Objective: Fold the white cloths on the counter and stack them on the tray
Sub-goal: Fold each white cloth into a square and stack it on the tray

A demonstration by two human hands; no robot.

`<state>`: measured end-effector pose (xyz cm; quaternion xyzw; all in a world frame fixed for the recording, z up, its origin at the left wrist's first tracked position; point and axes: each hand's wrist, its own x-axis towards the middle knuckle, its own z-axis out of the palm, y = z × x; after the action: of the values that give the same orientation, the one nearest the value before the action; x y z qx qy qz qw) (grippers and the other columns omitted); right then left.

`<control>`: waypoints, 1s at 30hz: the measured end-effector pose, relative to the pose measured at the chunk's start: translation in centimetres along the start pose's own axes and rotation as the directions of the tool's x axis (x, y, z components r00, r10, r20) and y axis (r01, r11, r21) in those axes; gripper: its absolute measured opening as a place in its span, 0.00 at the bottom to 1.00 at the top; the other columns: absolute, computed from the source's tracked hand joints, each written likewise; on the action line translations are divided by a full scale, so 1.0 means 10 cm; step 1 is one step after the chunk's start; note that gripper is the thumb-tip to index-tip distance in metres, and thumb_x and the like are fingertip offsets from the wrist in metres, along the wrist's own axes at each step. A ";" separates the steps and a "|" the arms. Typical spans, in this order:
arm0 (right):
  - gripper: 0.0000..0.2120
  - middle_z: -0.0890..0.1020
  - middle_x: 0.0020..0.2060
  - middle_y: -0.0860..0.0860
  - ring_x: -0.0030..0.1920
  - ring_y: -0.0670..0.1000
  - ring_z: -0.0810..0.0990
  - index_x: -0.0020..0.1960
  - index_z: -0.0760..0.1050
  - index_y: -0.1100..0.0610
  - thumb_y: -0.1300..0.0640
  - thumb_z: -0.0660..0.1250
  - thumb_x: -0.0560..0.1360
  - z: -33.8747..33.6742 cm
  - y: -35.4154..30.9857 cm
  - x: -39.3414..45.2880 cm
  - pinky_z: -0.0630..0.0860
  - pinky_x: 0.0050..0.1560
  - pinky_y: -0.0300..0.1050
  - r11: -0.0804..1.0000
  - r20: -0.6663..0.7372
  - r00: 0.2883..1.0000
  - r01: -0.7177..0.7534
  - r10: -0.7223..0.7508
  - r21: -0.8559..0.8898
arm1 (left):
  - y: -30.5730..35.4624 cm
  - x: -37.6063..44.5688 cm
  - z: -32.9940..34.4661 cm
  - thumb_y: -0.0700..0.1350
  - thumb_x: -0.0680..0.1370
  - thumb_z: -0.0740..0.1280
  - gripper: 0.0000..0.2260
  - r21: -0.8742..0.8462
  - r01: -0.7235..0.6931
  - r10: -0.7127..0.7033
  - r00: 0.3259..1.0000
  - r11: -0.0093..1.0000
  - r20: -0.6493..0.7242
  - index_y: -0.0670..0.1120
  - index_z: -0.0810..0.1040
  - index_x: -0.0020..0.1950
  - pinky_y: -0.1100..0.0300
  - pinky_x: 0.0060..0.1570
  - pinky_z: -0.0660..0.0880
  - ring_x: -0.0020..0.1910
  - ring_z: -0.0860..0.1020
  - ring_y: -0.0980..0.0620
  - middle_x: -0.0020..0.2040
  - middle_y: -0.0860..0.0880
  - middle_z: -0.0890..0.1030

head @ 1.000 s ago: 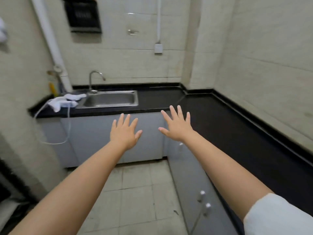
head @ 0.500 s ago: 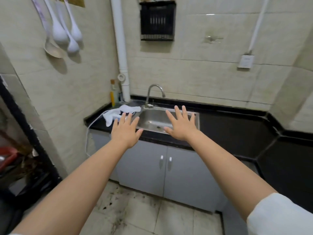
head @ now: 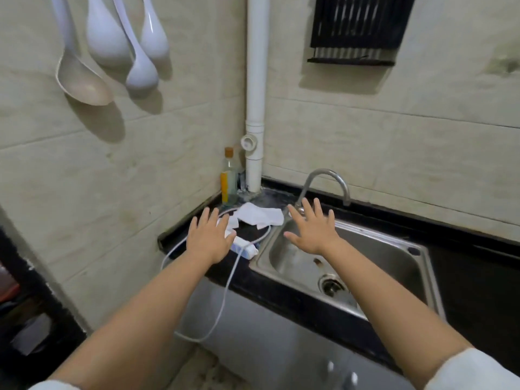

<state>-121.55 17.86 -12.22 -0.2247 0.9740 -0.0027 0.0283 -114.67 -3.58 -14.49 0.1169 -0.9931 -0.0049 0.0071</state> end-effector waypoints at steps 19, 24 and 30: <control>0.27 0.57 0.73 0.54 0.74 0.59 0.51 0.74 0.52 0.54 0.45 0.53 0.79 1.86 0.48 3.11 0.54 0.71 0.59 0.995 0.253 0.964 0.060 -0.079 0.081 | 0.26 2.39 1.38 0.54 0.82 0.50 0.25 -0.071 -0.035 0.054 0.954 0.997 0.294 0.47 0.49 0.76 0.50 0.74 0.43 0.76 0.43 0.47 0.78 0.46 0.46; 0.18 0.77 0.56 0.60 0.59 0.60 0.73 0.59 0.75 0.60 0.54 0.61 0.72 2.06 0.61 3.31 0.70 0.58 0.50 0.970 0.122 0.976 0.158 -0.182 0.184 | 0.38 2.69 1.71 0.53 0.82 0.50 0.26 -0.026 -0.047 0.054 0.926 0.999 0.373 0.45 0.48 0.76 0.51 0.75 0.43 0.76 0.43 0.46 0.77 0.45 0.46; 0.13 0.77 0.24 0.53 0.25 0.54 0.77 0.26 0.76 0.58 0.68 0.77 0.46 2.14 0.71 3.34 0.73 0.27 0.40 0.928 -0.111 0.958 0.284 -0.265 0.240 | 0.56 2.85 1.92 0.50 0.81 0.56 0.16 -0.083 -0.109 0.124 0.971 0.991 0.205 0.43 0.72 0.63 0.57 0.64 0.61 0.66 0.65 0.47 0.65 0.45 0.70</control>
<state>-153.43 9.82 -35.49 -0.3530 0.9249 -0.1398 0.0189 -143.97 -4.62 -33.21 0.0567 -0.9927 -0.0522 -0.0931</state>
